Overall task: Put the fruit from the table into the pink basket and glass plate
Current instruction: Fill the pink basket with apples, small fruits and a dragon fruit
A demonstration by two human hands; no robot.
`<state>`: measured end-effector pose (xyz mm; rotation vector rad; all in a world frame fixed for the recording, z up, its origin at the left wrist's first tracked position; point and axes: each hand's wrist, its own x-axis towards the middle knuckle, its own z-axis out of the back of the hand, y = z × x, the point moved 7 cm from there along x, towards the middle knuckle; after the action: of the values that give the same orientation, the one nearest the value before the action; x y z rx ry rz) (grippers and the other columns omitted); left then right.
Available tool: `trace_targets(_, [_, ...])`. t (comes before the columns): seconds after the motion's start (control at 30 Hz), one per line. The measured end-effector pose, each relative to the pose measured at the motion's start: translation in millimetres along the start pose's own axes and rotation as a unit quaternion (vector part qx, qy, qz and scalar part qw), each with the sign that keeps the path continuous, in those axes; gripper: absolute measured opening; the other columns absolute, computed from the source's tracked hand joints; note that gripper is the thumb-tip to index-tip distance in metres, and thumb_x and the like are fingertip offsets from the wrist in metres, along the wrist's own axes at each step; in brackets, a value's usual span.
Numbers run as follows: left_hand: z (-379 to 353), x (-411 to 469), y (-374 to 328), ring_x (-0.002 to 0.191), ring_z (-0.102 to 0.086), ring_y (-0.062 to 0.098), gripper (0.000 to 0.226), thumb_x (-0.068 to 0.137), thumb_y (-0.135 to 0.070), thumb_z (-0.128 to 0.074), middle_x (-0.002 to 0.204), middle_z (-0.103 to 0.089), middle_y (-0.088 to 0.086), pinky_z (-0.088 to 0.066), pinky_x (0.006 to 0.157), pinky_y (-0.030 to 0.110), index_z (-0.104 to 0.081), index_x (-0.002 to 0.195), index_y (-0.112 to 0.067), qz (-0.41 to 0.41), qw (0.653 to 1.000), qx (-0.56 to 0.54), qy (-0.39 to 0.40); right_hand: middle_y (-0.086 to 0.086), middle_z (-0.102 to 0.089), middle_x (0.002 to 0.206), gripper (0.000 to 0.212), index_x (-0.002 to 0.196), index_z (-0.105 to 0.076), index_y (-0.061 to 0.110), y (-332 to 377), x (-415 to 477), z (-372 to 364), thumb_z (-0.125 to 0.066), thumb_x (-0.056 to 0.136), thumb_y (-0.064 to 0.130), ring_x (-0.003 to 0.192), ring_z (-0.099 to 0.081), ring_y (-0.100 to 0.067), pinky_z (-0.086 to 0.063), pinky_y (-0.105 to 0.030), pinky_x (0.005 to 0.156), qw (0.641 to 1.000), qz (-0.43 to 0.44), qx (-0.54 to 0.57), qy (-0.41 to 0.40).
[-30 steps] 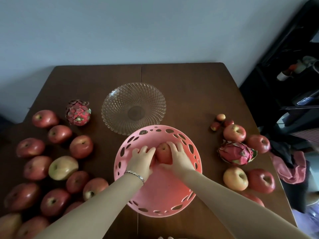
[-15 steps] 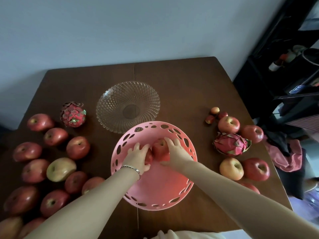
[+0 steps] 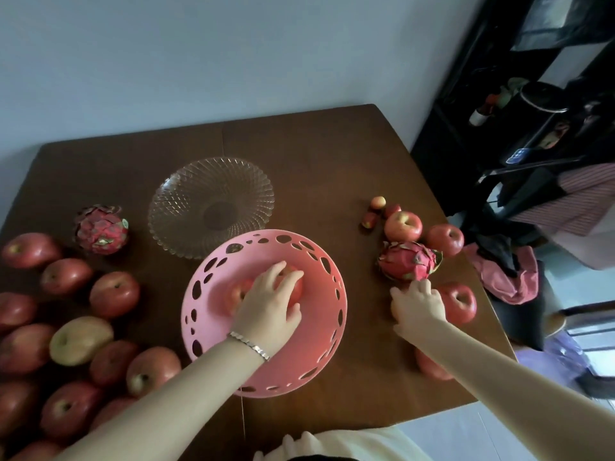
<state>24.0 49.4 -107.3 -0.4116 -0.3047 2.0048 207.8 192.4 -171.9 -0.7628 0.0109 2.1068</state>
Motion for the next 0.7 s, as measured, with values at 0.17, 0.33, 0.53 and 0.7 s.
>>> trace_targets(0.17, [3,-9,-22,0.111,-0.056,0.008,0.031,0.09,-0.022,-0.056,0.126,-0.058,-0.007,-0.045,0.092,0.019,-0.056,0.121,-0.025,0.02,0.986,-0.15,0.066,-0.012,-0.04,0.131,0.064,0.129,-0.041,0.026,-1,-4,16,-0.068,0.072,0.033,0.125,-0.03,-0.033,-0.034,-0.036,0.099,0.997,0.026,0.071,-0.029])
trace_targets(0.33, [-21,-16,-57,0.094,-0.067,0.016,0.047,0.082,-0.024,-0.068,0.11,-0.061,0.0,-0.059,0.08,0.033,-0.046,0.123,-0.027,0.168,0.821,-0.518,0.174,-0.002,-0.032,0.12,0.084,0.131,-0.035,0.026,23,-56,78,-0.08,0.06,0.034,0.096,-0.052,-0.021,-0.05,-0.027,0.079,0.912,0.129,0.378,-0.089])
trace_targets(0.53, [-27,-15,-67,0.076,-0.065,0.022,0.039,0.08,-0.019,-0.071,0.101,-0.057,0.003,-0.058,0.055,0.027,-0.049,0.111,-0.026,0.185,0.808,-0.537,0.157,0.01,-0.033,0.12,0.102,0.141,-0.024,0.03,25,-78,85,-0.084,0.059,0.037,0.103,-0.048,-0.007,-0.044,-0.015,0.086,0.894,0.232,0.378,-0.056])
trace_targets(0.7, [-36,-22,-48,0.064,-0.068,0.028,0.025,0.08,-0.014,-0.063,0.09,-0.061,0.007,-0.053,0.052,0.029,-0.053,0.093,-0.033,0.237,0.817,-0.499,0.167,-0.011,-0.034,0.136,0.073,0.14,-0.032,0.022,-66,-17,27,-0.069,0.078,0.029,0.123,-0.037,-0.032,-0.043,-0.038,0.095,0.978,-0.021,0.201,-0.047])
